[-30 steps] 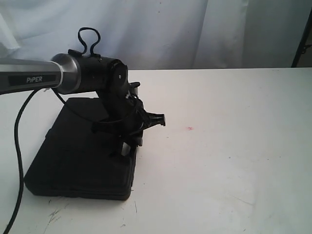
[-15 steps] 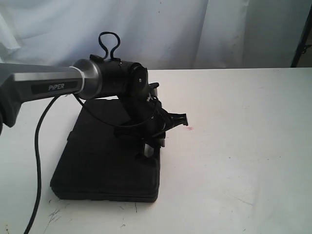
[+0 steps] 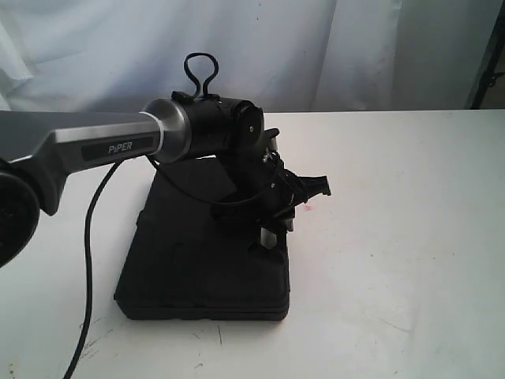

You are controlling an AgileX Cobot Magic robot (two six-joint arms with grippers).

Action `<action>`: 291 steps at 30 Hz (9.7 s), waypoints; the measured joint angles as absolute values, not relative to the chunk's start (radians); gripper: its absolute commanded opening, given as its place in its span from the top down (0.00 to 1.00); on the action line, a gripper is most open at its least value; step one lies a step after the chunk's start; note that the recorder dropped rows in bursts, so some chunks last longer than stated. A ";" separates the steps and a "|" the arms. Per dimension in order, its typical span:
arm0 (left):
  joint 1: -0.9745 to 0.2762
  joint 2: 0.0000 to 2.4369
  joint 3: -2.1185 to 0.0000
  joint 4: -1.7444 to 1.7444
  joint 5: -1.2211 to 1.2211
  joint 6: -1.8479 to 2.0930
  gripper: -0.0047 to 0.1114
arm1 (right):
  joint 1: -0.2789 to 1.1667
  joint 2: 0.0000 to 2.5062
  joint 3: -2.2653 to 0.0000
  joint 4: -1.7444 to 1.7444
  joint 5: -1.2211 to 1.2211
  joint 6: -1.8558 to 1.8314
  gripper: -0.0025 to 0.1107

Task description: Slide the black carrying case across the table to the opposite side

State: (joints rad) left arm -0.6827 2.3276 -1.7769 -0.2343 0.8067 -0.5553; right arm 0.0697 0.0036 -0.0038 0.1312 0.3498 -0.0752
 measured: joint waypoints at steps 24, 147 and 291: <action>-0.741 2.407 -1.901 -0.255 0.799 -0.585 0.94 | 0.070 0.004 -0.004 0.131 0.350 -0.075 0.98; -0.746 1.299 -1.024 0.528 0.880 -0.572 0.96 | 0.070 0.004 -0.004 0.131 0.350 -0.075 0.98; -0.013 0.005 -0.005 0.000 0.354 -0.068 0.96 | 0.070 0.004 -0.004 0.129 -0.150 -0.075 0.98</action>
